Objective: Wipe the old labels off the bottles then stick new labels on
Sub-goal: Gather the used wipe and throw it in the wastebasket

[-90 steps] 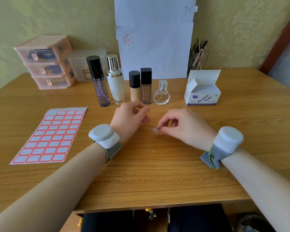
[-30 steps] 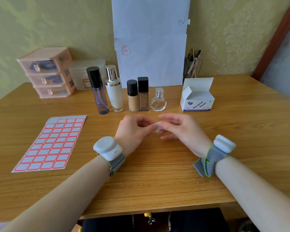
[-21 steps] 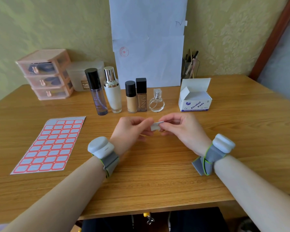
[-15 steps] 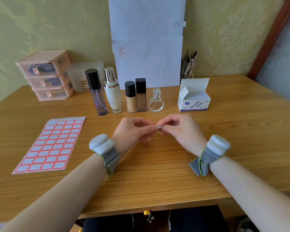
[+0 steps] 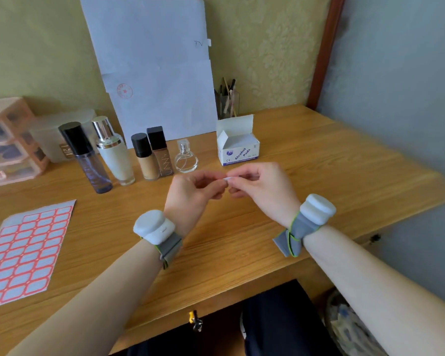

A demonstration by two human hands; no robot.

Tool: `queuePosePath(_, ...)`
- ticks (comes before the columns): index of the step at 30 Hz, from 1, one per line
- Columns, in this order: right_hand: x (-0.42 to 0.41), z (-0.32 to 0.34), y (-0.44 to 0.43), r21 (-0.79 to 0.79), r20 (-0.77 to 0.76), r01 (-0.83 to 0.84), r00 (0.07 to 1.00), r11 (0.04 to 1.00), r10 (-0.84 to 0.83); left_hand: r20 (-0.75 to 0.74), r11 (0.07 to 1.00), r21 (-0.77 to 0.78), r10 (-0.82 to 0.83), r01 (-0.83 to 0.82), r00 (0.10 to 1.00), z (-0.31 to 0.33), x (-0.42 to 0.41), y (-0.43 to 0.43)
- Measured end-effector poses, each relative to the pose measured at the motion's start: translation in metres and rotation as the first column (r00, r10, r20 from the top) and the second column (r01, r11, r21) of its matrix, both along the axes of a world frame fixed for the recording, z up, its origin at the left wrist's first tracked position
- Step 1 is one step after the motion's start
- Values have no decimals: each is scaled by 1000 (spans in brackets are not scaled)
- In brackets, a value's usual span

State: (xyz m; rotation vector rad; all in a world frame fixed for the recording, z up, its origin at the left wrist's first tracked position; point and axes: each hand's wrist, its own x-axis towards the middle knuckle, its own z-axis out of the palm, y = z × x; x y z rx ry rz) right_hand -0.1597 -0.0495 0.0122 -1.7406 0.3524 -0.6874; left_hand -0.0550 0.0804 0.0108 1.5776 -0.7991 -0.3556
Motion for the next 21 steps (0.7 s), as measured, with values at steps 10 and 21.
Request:
queuePosePath(10,-111,-2,-39,-2,4,367,930,930,-367,-11,972,49,-228,228,974,6,-81,-85)
queuePosePath(21,-278,-39,-73,94,-23,667,743,739,-668,-128,889,87,-438,450,890,-26,-240,-161)
